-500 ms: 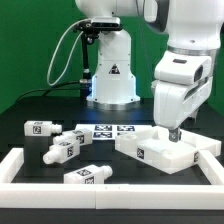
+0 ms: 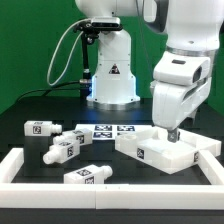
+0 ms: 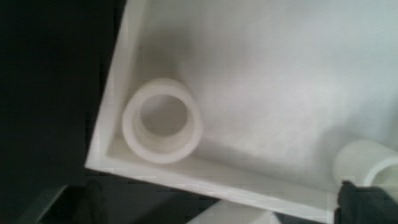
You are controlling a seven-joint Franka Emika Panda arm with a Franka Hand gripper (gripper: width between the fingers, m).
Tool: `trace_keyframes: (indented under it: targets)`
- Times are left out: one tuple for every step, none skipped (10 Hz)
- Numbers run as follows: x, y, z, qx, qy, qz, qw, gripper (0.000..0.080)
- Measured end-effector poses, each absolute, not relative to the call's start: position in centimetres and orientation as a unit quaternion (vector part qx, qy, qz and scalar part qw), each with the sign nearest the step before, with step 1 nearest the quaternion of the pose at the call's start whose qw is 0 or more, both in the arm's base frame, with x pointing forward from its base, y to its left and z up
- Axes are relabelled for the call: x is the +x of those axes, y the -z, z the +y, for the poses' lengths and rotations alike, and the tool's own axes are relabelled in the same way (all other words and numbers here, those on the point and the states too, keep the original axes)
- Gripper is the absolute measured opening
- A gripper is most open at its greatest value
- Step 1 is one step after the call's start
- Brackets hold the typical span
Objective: Assemble one leg
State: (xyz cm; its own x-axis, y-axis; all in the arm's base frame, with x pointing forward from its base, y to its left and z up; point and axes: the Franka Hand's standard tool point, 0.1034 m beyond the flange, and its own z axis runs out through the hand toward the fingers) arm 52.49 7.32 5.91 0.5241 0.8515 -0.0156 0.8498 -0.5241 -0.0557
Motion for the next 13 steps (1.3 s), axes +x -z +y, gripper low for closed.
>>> trace_keyframes:
  targets:
    - [52.2, -5.4, 5.0, -0.864, 0.004, -0.503, 0.009, 0.0649]
    - [52.9, -5.2, 3.4, -0.858, 0.028, -0.513, -0.002, 0.0649]
    - [52.7, -5.2, 3.6, -0.865, 0.023, -0.502, 0.001, 0.0649]
    - [52.7, -5.1, 3.7, -0.864, 0.023, -0.502, 0.001, 0.0649]
    - [52.7, -5.1, 3.6, -0.865, 0.023, -0.502, 0.001, 0.0649]
    - [52.7, -5.1, 3.6, -0.865, 0.023, -0.502, 0.001, 0.0649]
    - [52.6, -5.0, 3.4, -0.872, 0.022, -0.489, 0.002, 0.0649]
    - [52.1, -4.7, 2.9, -0.898, 0.018, -0.439, 0.006, 0.0649]
    - [51.7, -4.4, 3.0, -0.915, 0.014, -0.403, 0.007, 0.0649]
    - [51.3, -3.7, 3.1, -0.921, 0.013, -0.389, 0.009, 0.0649]
    - [50.9, -2.8, 2.5, -0.921, 0.008, -0.389, 0.012, 0.0649]
    - [50.9, -2.7, 2.4, -0.921, 0.007, -0.388, 0.012, 0.0649]
    - [50.9, -2.7, 2.4, -0.921, 0.007, -0.389, 0.012, 0.0649]
